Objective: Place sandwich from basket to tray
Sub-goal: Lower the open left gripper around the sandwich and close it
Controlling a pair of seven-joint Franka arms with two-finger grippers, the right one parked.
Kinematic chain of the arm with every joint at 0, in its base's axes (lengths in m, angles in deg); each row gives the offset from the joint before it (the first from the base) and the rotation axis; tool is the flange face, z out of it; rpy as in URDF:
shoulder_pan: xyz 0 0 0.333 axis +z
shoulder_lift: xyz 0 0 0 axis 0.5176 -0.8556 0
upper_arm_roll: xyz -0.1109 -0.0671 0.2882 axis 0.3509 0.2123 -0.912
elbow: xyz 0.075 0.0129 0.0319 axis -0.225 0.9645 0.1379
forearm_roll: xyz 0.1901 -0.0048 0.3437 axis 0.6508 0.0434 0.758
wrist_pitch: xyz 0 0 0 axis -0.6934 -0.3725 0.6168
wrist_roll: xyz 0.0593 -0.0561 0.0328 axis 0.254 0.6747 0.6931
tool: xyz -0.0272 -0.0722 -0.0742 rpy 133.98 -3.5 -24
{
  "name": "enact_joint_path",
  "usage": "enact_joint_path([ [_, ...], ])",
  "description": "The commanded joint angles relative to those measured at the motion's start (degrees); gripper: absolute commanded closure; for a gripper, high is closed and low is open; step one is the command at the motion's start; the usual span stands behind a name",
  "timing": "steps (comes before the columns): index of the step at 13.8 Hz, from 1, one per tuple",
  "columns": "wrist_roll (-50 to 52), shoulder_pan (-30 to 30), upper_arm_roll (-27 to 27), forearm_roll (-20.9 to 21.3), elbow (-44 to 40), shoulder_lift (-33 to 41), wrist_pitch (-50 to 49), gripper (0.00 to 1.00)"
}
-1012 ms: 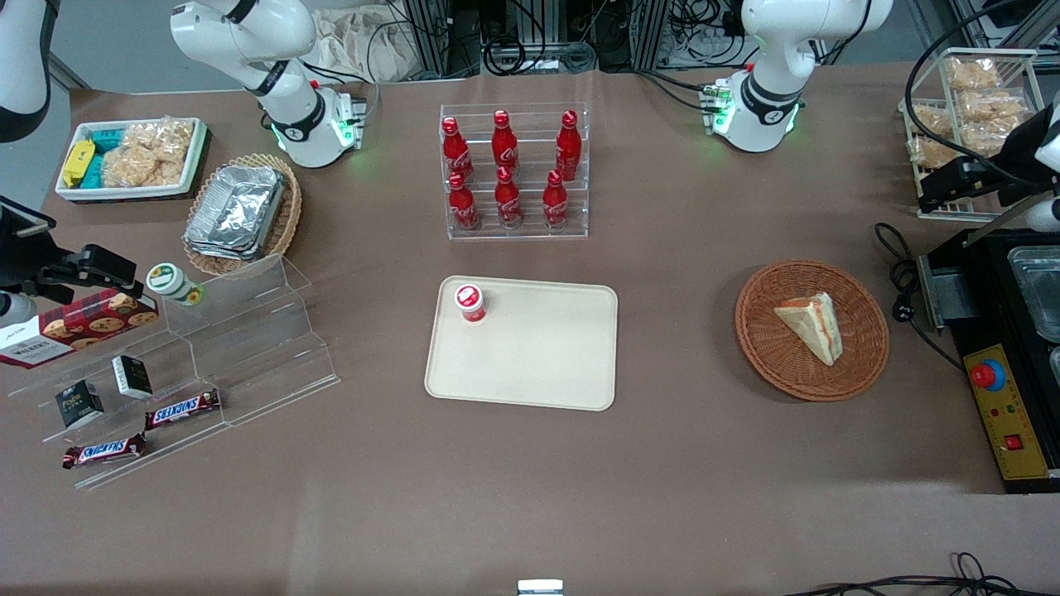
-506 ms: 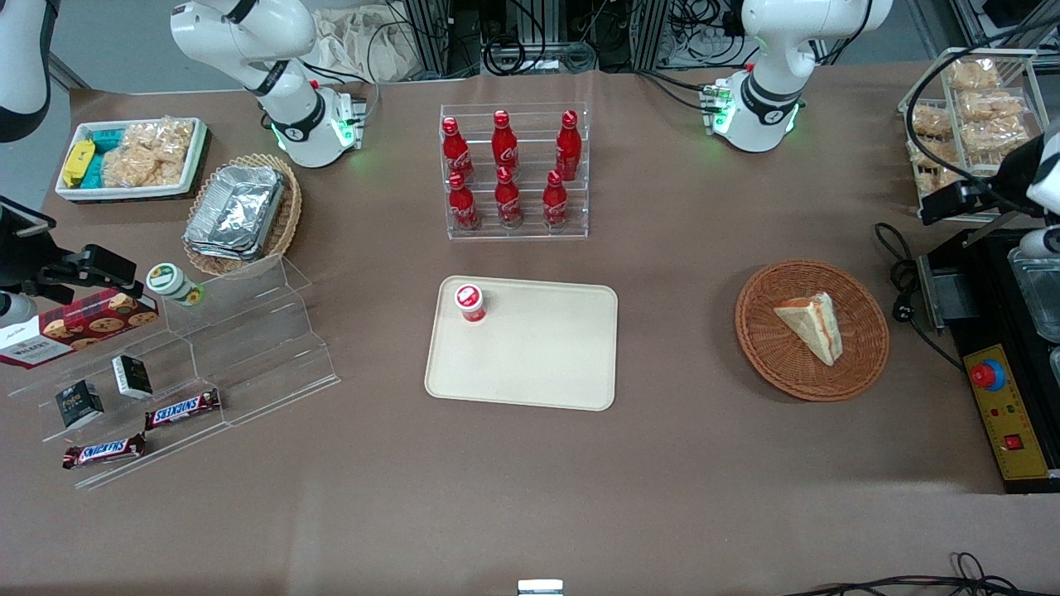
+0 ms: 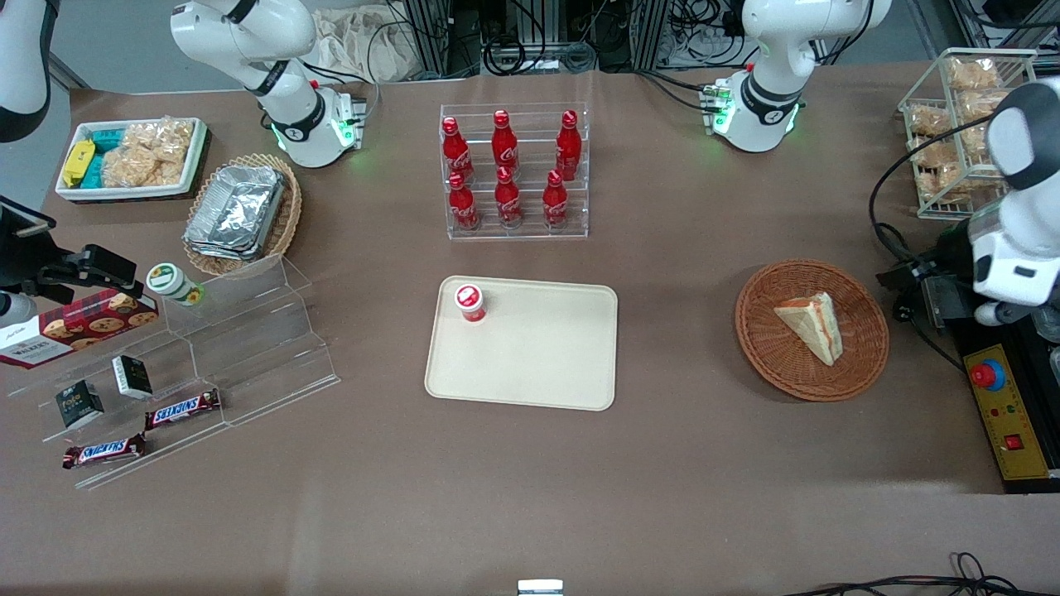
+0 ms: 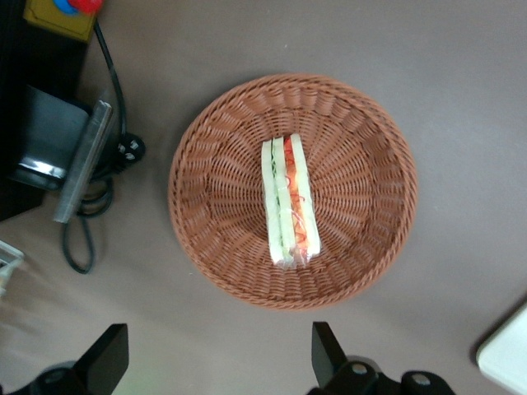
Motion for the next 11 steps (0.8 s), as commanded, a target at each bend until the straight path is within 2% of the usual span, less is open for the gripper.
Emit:
enact_joint_path([
  [1,3.7,0.1,0.2,-0.6,6.1,-2.0,8.8,0.0],
  [7,9.8,-1.4,0.7,-0.6,10.4,-14.3,28.1,0.0],
  [11,10.6,-2.4,0.7,-0.5,11.3,-17.8,32.7,0.01],
])
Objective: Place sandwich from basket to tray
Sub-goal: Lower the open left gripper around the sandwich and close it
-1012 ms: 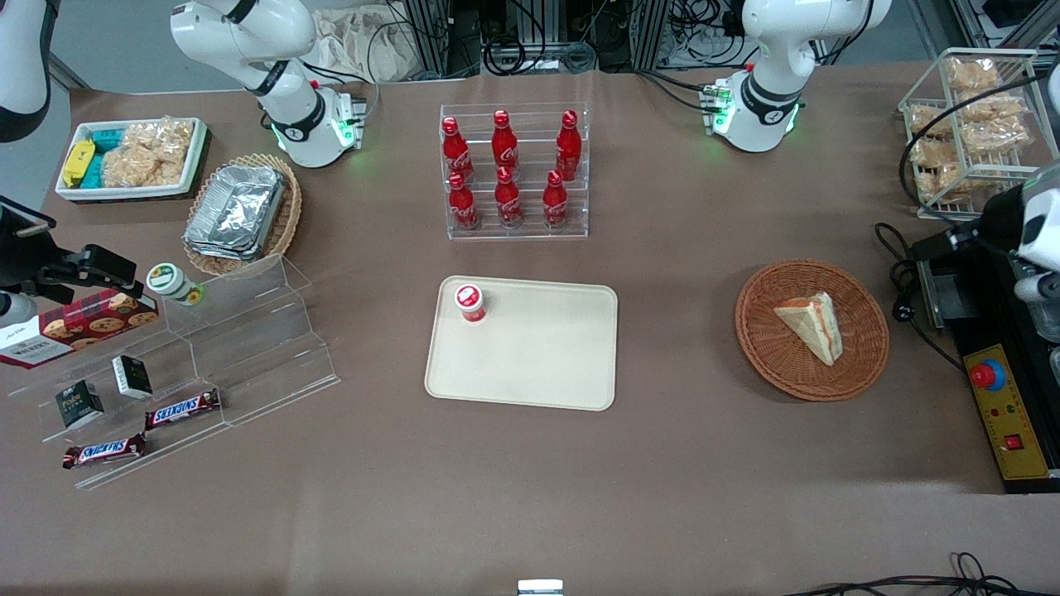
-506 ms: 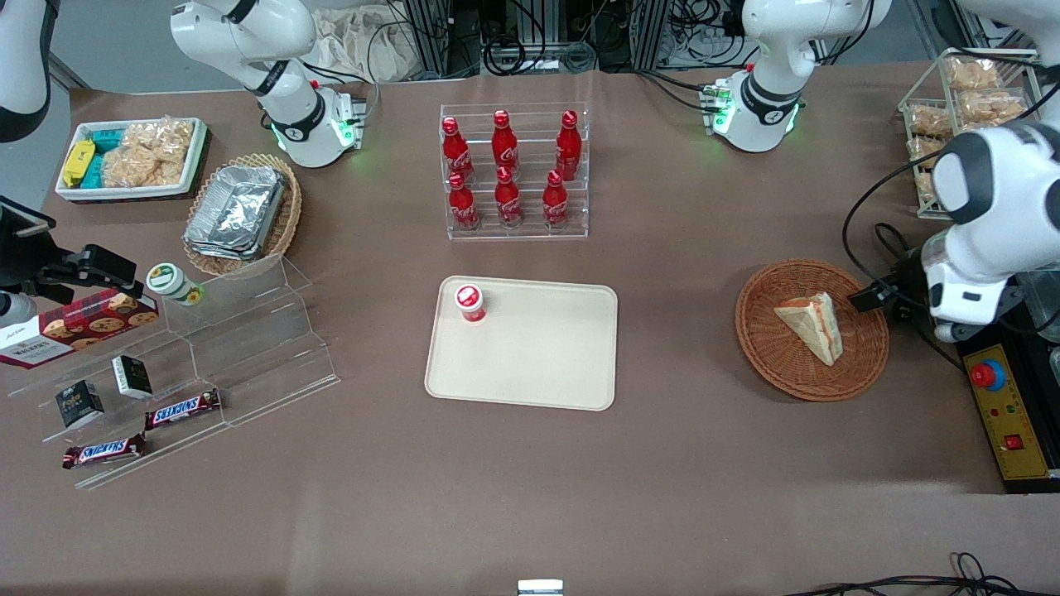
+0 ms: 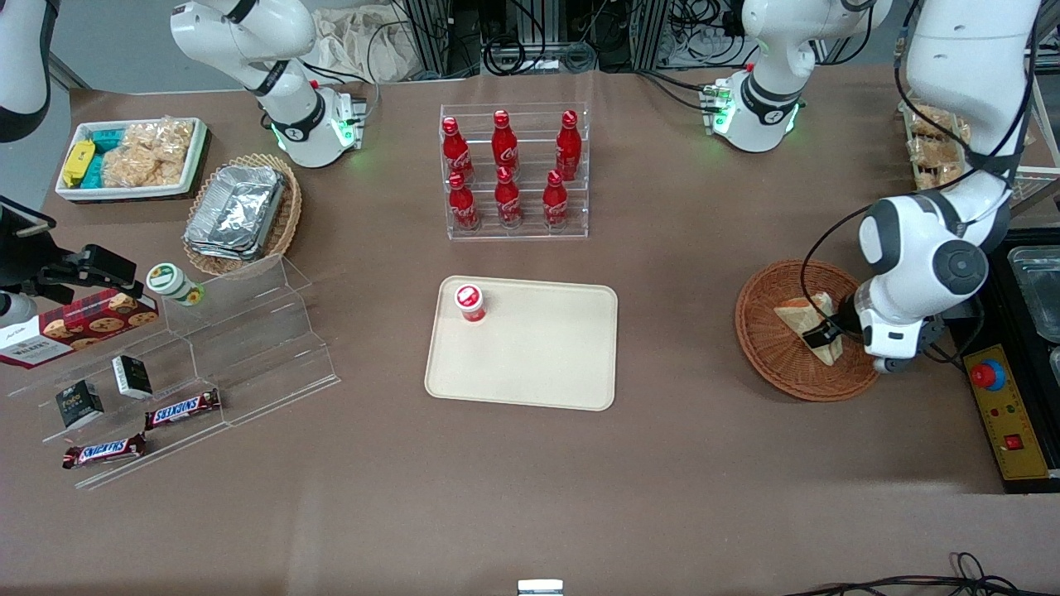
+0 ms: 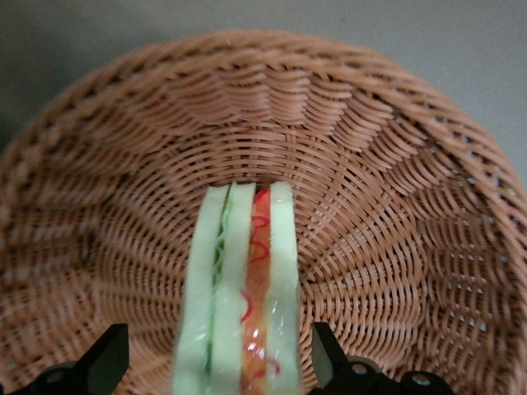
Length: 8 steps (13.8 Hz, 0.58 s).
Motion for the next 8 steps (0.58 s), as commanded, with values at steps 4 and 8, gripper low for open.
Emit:
enact_joint_path([
  [4,0.9,-0.6,0.0,-0.2,0.7,0.6,0.8,0.64],
  [8,-0.1,-3.3,0.0,1.0,-0.8,7.3,-3.9,0.75],
])
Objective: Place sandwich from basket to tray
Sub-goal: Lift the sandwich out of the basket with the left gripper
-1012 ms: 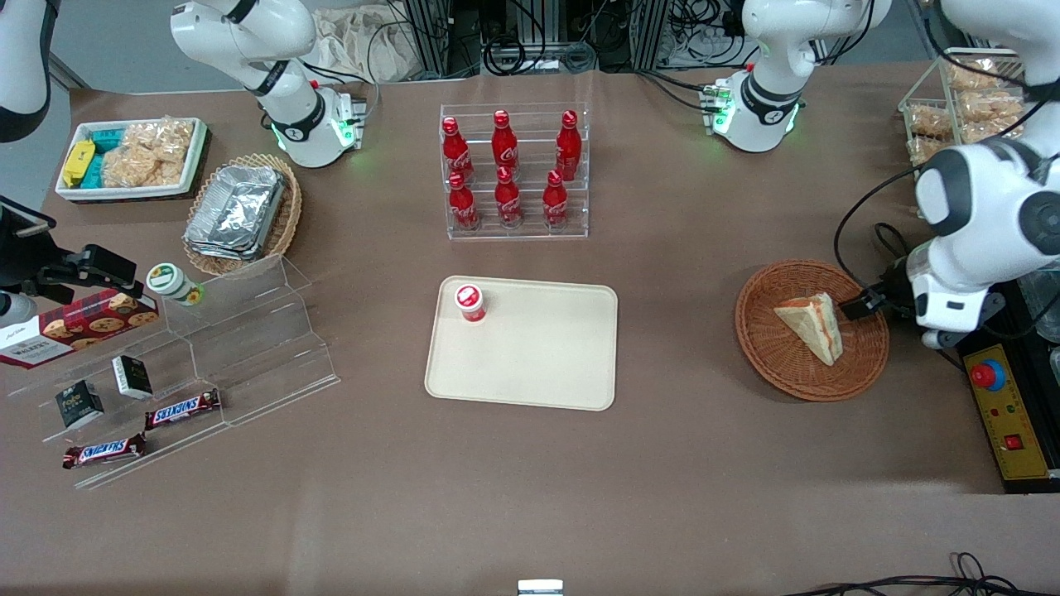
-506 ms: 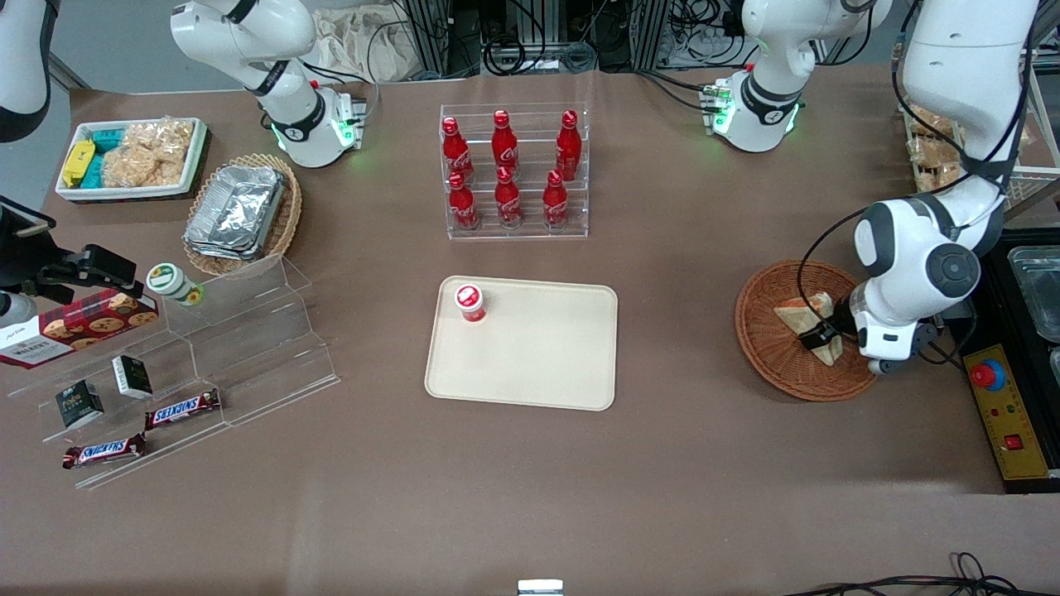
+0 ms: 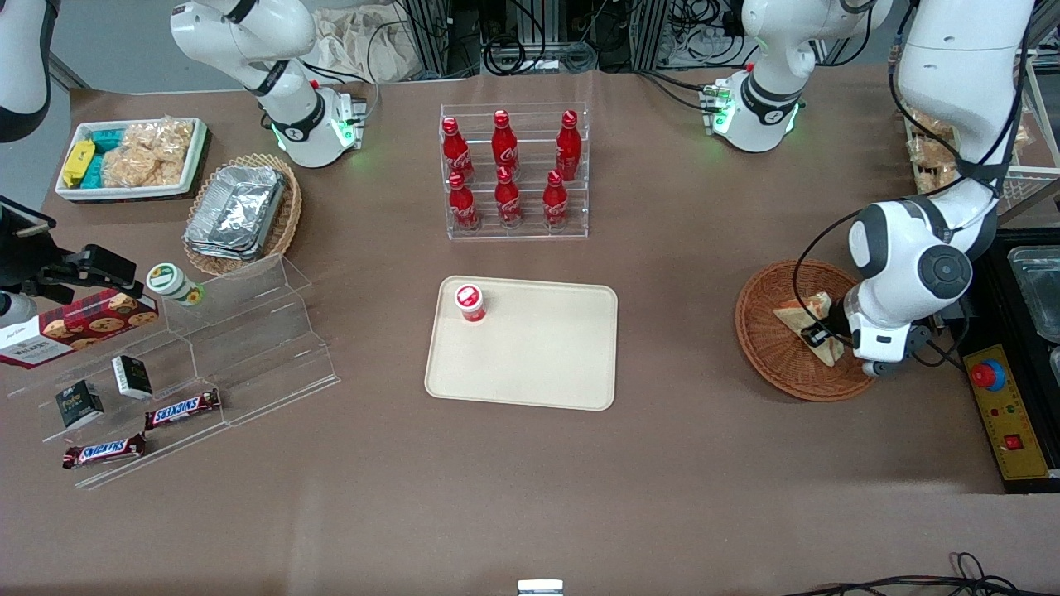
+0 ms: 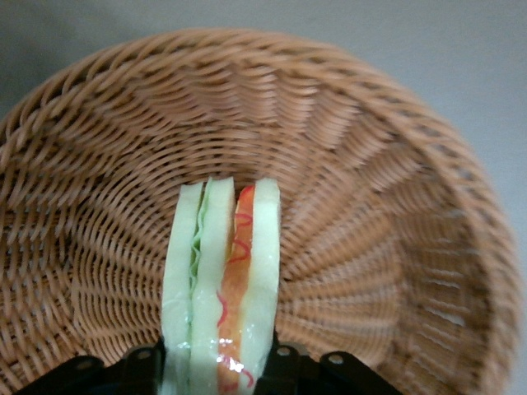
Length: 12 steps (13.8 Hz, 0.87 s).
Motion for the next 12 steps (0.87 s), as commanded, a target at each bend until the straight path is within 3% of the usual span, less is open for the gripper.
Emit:
enact_joint_path([
  [1,-0.4,-2.4,-0.1,0.9,-2.2,8.4,-8.0,0.76],
  [5,-1.3,-6.9,0.0,0.9,-15.3,15.7,-30.9,0.79],
  [8,-0.6,-11.1,0.7,0.7,-28.4,17.0,-48.7,0.79],
  [10,1.5,-12.7,4.1,0.5,-36.0,16.5,-57.0,0.79],
  [12,8.0,-12.8,10.5,0.4,-37.9,16.4,-58.3,0.79],
])
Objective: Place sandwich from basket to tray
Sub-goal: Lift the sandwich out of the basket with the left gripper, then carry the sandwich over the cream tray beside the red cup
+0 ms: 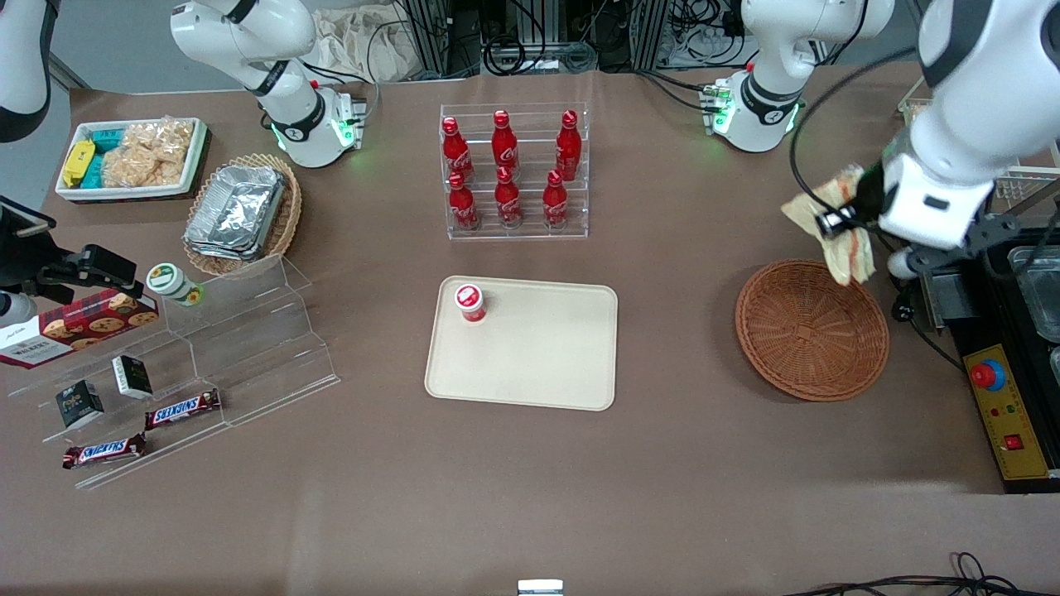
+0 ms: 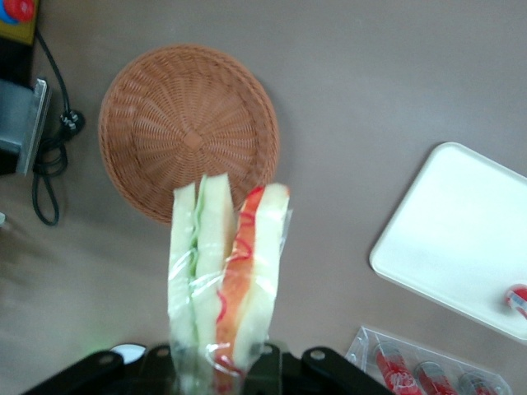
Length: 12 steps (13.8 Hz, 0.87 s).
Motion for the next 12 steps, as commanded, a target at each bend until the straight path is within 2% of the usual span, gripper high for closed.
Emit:
enact_joint_path([
  [1,7.9,-0.8,8.1,0.4,-4.1,-2.7,-2.4,0.79],
  [4,13.1,-0.9,17.8,0.6,-4.1,-8.7,2.1,0.79],
  [6,16.3,-1.7,20.6,0.9,-3.5,-13.8,11.0,0.79],
  [8,18.6,-6.1,20.9,6.5,-4.0,-22.0,16.8,0.77],
  [12,21.3,-7.3,20.8,14.9,-4.1,-34.8,29.2,0.78],
])
